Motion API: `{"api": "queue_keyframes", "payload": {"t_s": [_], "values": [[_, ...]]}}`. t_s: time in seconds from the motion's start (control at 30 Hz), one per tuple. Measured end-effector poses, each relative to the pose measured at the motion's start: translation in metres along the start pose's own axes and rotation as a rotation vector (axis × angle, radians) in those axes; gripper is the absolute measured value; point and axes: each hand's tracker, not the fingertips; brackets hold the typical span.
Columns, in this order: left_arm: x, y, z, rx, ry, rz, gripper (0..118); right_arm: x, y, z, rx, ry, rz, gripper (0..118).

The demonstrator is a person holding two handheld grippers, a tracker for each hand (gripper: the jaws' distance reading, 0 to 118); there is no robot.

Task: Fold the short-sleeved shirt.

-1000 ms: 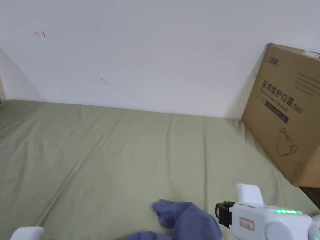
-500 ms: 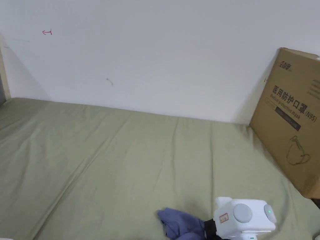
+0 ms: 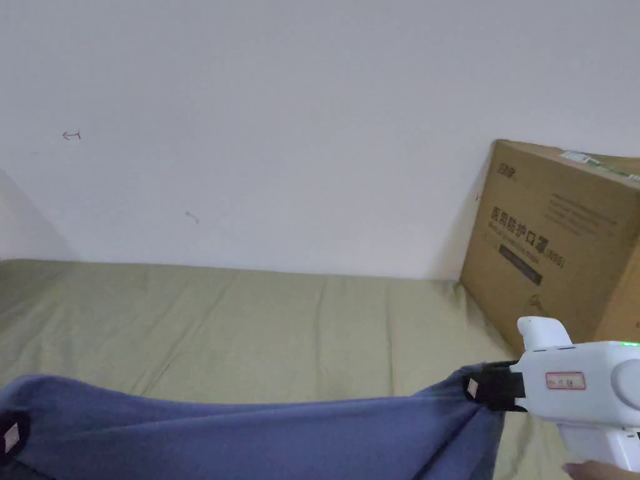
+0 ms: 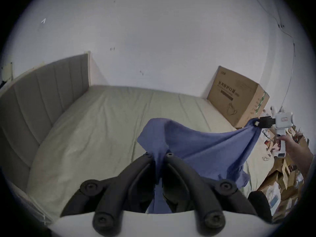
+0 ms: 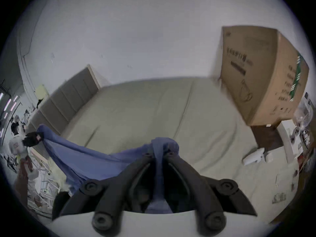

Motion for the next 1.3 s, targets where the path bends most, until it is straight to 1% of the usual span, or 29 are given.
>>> {"api": "queue_keyframes", "payload": {"t_s": [0.07, 0.13, 0.27, 0.4, 0.5, 0.53, 0.63, 0.7, 0.77, 0.87, 1.0, 1.07, 1.13, 1.17, 1.23, 1.3], "values": [[0.01, 0.025, 0.004, 0.031, -0.018, -0.032, 6, -0.013, 0.019, 0.031, 0.051, 0.007, 0.0, 5], [0.021, 0.05, 0.007, 0.07, -0.023, -0.061, 6, -0.02, 0.04, 0.054, 0.113, -0.019, 0.024, 5], [0.034, 0.11, 0.007, 0.134, -0.048, -0.051, 6, -0.03, 0.093, 0.085, 0.2, -0.065, 0.063, 5], [0.048, 0.162, -0.002, 0.185, -0.05, -0.053, 6, -0.039, 0.149, 0.101, 0.267, -0.105, 0.077, 5], [0.061, 0.194, -0.017, 0.211, -0.033, -0.085, 6, -0.042, 0.192, 0.102, 0.326, -0.144, 0.101, 5], [0.074, 0.199, -0.016, 0.217, -0.03, -0.085, 6, -0.045, 0.205, 0.101, 0.342, -0.156, 0.113, 5], [0.089, 0.221, -0.034, 0.244, -0.014, -0.087, 6, -0.052, 0.246, 0.092, 0.373, -0.242, 0.178, 5], [0.093, 0.237, -0.054, 0.27, 0.012, -0.131, 6, -0.056, 0.271, 0.084, 0.403, -0.297, 0.213, 5], [0.101, 0.249, -0.072, 0.284, 0.032, -0.173, 6, -0.062, 0.289, 0.077, 0.448, -0.34, 0.229, 5], [0.104, 0.262, -0.099, 0.308, 0.041, -0.174, 6, -0.061, 0.306, 0.06, 0.491, -0.379, 0.237, 5], [0.1, 0.263, -0.141, 0.333, 0.081, -0.182, 6, -0.052, 0.301, 0.022, 0.503, -0.417, 0.253, 5], [0.1, 0.252, -0.162, 0.316, 0.141, -0.251, 6, -0.046, 0.282, -0.003, 0.506, -0.428, 0.266, 5], [0.096, 0.232, -0.182, 0.274, 0.13, -0.24, 6, -0.034, 0.251, -0.036, 0.469, -0.436, 0.271, 5], [0.094, 0.218, -0.193, 0.219, 0.104, -0.221, 6, -0.027, 0.233, -0.054, 0.411, -0.436, 0.263, 5], [0.083, 0.185, -0.22, 0.119, 0.059, -0.199, 6, -0.011, 0.186, -0.091, 0.289, -0.417, 0.222, 5], [0.077, 0.132, -0.245, -0.02, 0.035, -0.184, 6, 0.01, 0.123, -0.131, 0.117, -0.374, 0.166, 5]]}}
